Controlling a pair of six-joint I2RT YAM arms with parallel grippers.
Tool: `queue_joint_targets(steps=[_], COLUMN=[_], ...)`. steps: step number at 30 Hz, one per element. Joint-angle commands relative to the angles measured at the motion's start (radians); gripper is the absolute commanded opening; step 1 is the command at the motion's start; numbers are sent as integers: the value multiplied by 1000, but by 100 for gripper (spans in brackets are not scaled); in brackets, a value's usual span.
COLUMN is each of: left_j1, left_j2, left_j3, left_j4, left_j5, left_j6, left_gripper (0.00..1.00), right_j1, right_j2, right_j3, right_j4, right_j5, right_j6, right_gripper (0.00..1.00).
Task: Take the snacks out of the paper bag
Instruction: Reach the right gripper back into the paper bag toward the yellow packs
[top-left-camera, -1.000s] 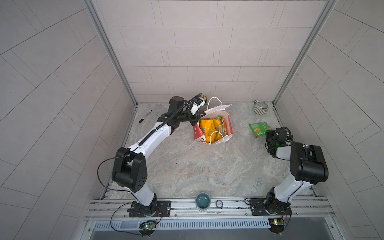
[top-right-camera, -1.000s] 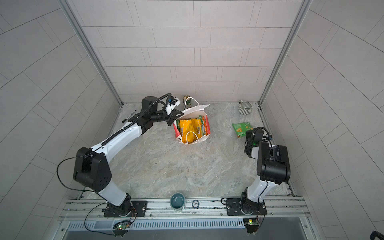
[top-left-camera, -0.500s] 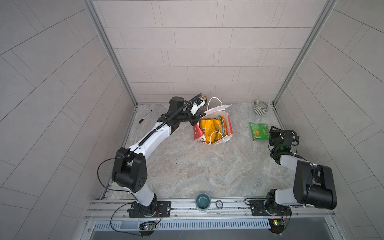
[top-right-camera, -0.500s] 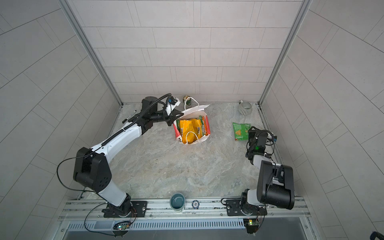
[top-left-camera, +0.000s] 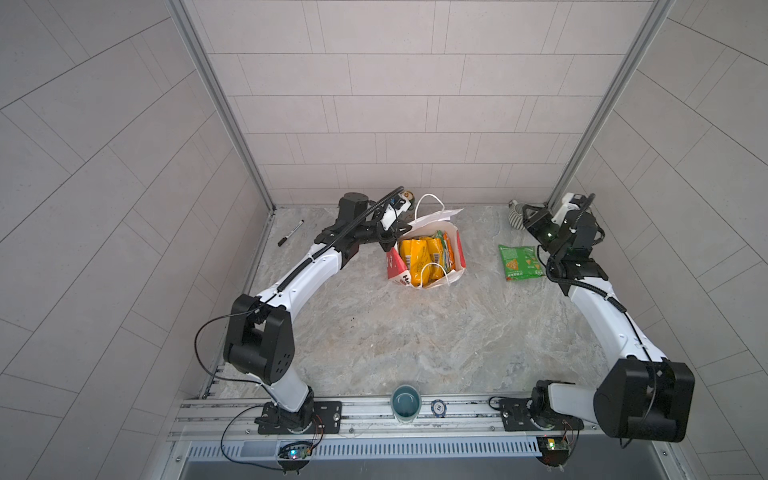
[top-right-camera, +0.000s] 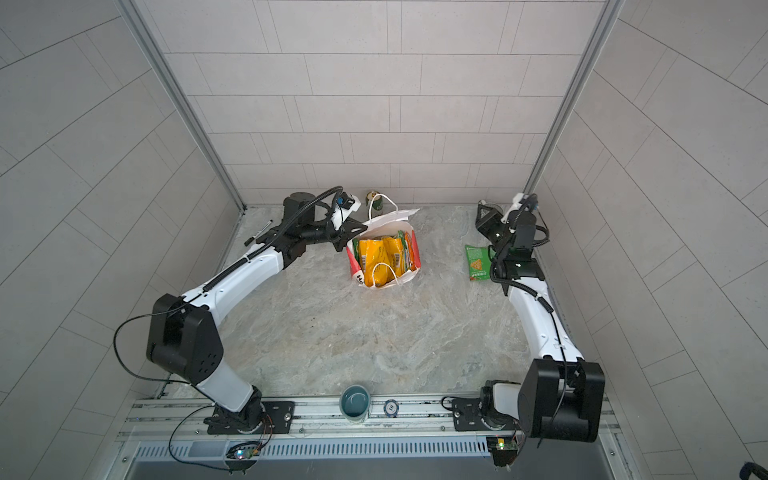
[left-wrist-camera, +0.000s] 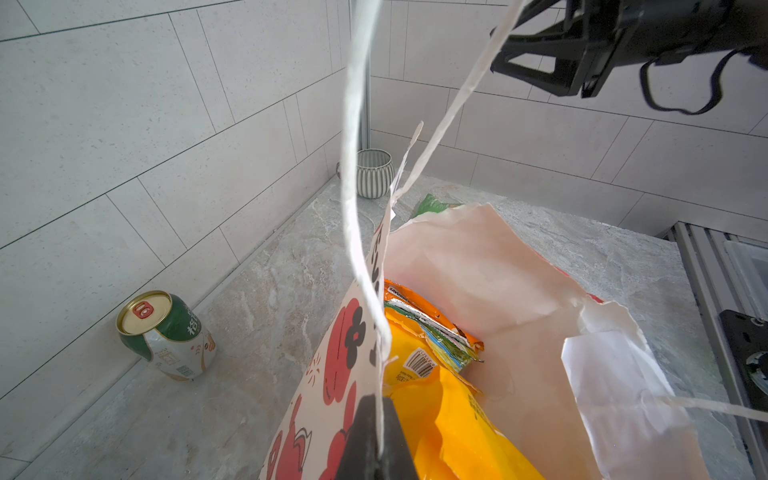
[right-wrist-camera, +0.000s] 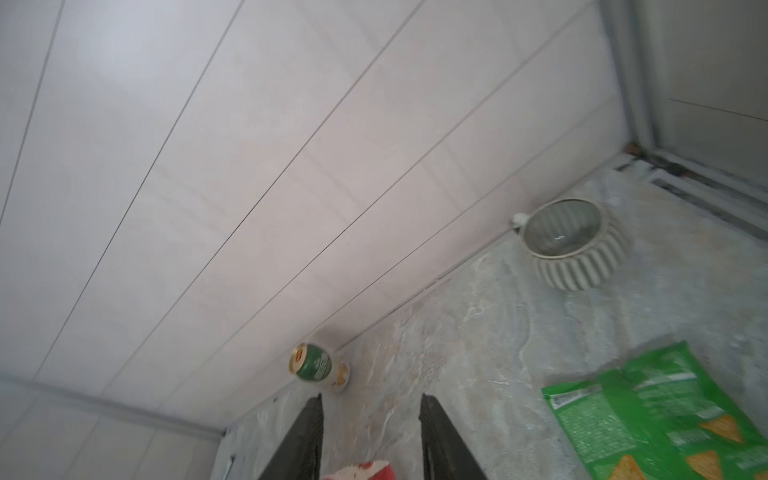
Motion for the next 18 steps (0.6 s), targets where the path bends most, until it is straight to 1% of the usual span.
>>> queue_joint_targets(steps=[1, 4, 6, 9, 11, 13, 16, 18], left_j1=[-1, -2, -2, -2, -2, -1, -2, -2], left_j2=[-43, -51, -59, -66, -68, -72, -74, -74], left_j3=[22, 30, 36, 36, 41, 43, 47, 47], left_j4=[34, -7, -38, -63, -80, -82, -84, -80], left_j5=[59, 66, 69, 60, 57, 61, 68, 66], left_j6=[26, 49, 69, 89, 94, 95, 90, 88], left_gripper=[0, 0, 0, 0, 0, 0, 0, 0], right_j1=[87, 225, 299, 416, 502, 567, 625, 657], right_j2=[-52, -49, -36, -24, -18, -4, 30, 44], right_j3=[87, 206, 256, 284, 296, 307, 339, 332], right_j4=[-181, -339, -413, -471, -506, -531, -589, -581], right_j5=[-50, -19, -20, 2, 79, 118, 175, 197], right_j6=[-238, -363, -397, -403, -409, -427, -411, -397], right_gripper=[38, 38, 38, 37, 37, 37, 38, 41])
